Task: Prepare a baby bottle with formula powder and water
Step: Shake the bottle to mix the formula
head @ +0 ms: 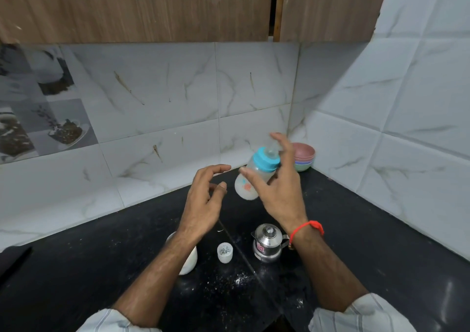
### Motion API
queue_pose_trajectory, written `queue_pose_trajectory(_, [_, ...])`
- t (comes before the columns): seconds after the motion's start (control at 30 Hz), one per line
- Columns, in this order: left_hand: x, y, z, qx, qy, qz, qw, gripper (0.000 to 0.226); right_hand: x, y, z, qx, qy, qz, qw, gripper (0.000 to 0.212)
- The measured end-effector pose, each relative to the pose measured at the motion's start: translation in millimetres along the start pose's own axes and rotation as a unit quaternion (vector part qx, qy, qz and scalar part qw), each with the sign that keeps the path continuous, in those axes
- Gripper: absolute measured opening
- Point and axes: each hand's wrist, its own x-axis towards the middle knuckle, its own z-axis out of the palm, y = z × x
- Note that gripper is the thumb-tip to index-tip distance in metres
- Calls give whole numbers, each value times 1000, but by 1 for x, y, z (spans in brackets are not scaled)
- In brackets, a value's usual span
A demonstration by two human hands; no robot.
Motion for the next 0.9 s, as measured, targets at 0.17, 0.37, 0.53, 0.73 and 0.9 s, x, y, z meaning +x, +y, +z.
queue_pose_trajectory(0.17, [1, -2, 2, -3, -2, 1, 1000, 45, -2, -1, 5, -24, 16, -51, 998, 80])
queue_pose_trajectory(0.37, [0, -3, 2, -2, 2, 1, 1000, 51, 5, -10, 7, 26, 54, -59, 996, 83])
queue_pose_trajectory(0.53, [1, -5, 1, -5, 2, -2, 1000, 42, -4, 1, 10, -47, -67, -6, 997, 77])
queue_pose_trajectory(0.73, [0, -9, -1, -7, 11, -6, 1000, 44, 5, -6, 14, 93, 150, -82, 981, 79])
queue_pose_trajectory(0.9, [1, -10, -2, -8, 11, -5, 1000, 40, -9, 4, 12, -36, -45, -17, 998, 80])
